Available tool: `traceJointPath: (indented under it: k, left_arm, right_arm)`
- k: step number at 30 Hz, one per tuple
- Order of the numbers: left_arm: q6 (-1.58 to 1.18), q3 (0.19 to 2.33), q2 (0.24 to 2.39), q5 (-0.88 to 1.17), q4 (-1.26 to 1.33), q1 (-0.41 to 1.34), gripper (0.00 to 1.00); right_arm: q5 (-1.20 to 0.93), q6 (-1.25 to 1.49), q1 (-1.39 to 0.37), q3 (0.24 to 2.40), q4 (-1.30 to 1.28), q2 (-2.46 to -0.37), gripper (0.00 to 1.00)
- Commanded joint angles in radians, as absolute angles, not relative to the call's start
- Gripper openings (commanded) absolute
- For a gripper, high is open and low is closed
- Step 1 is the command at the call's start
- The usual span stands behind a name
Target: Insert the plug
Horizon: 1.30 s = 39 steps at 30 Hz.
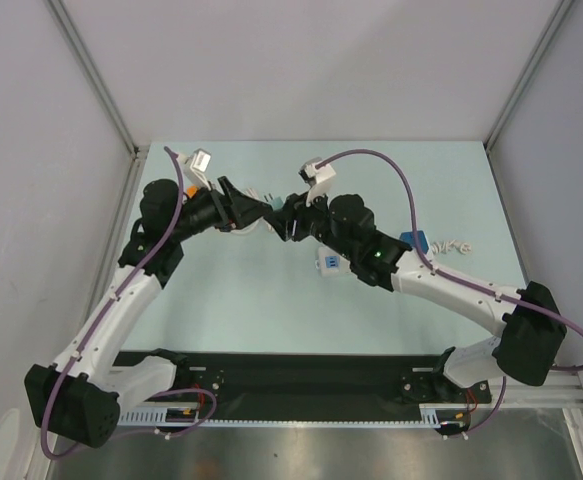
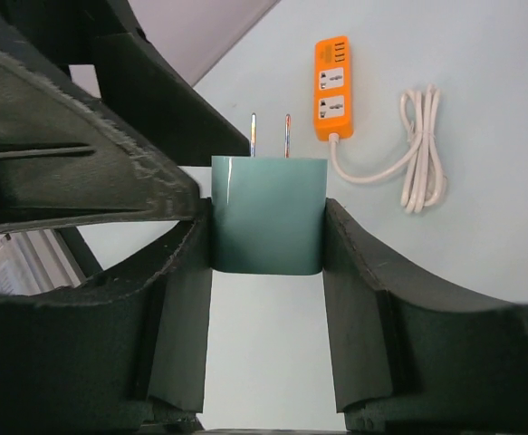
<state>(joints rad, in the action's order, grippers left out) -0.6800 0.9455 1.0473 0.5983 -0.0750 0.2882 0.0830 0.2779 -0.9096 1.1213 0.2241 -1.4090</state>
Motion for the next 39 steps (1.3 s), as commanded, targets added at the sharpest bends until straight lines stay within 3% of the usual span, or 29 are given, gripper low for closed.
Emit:
traceJointPath:
  k: [1, 7, 10, 11, 12, 14, 16, 17, 19, 20, 21, 26, 33, 39]
  left_arm:
    - [-0.666, 0.956, 1.066, 0.572, -0.084, 0.295, 0.72]
    - [-0.712, 0.934, 1.085, 0.609, -0.028, 0.295, 0.57]
    - [-0.735, 0.913, 1.095, 0.655, -0.005, 0.295, 0.35]
    - [-0.739, 0.905, 1.097, 0.666, -0.003, 0.295, 0.18]
    - [-0.744, 0.902, 1.098, 0.689, 0.027, 0.295, 0.11]
    - [-0.745, 0.891, 1.1, 0.712, 0.055, 0.295, 0.0]
    - [-0.746, 0.885, 1.104, 0.759, 0.075, 0.295, 0.01]
    - [-0.746, 0.881, 1.109, 0.787, 0.099, 0.295, 0.0]
    - [-0.733, 0.879, 1.123, 0.854, 0.103, 0.295, 0.0]
    - [-0.724, 0.874, 1.124, 0.874, 0.103, 0.296, 0.0]
    - [-0.707, 0.871, 1.127, 0.893, 0.103, 0.295, 0.01]
    - [-0.652, 0.833, 1.114, 1.007, 0.103, 0.295, 0.0]
    - [-0.514, 0.831, 1.108, 1.184, 0.06, 0.301, 0.0]
    - [-0.492, 0.838, 1.101, 1.218, 0.057, 0.339, 0.0]
  right_arm:
    - [0.106, 0.249, -0.933, 1.131, 0.313, -1.382, 0.0]
    - [0.118, 0.253, -0.948, 1.123, 0.321, -1.387, 0.0]
    - [0.132, 0.259, -0.95, 1.12, 0.321, -1.39, 0.0]
    - [0.132, 0.261, -0.95, 1.123, 0.318, -1.391, 0.01]
    - [0.126, 0.262, -0.95, 1.124, 0.314, -1.393, 0.05]
    - [0.111, 0.262, -0.948, 1.13, 0.298, -1.394, 0.19]
    - [0.068, 0.265, -0.945, 1.141, 0.26, -1.393, 0.32]
    - [0.036, 0.265, -0.93, 1.147, 0.24, -1.387, 0.5]
    - [-0.076, 0.276, -0.908, 1.164, 0.159, -1.381, 0.66]
    - [-0.115, 0.284, -0.893, 1.166, 0.129, -1.368, 0.79]
    - [-0.188, 0.294, -0.858, 1.164, 0.103, -1.358, 0.83]
    - [-0.444, 0.356, -0.74, 1.091, 0.012, -1.261, 0.84]
    - [-0.863, 0.387, -0.601, 1.103, -0.09, -1.256, 0.66]
    - [-1.012, 0.416, -0.618, 1.069, -0.04, -1.281, 0.68]
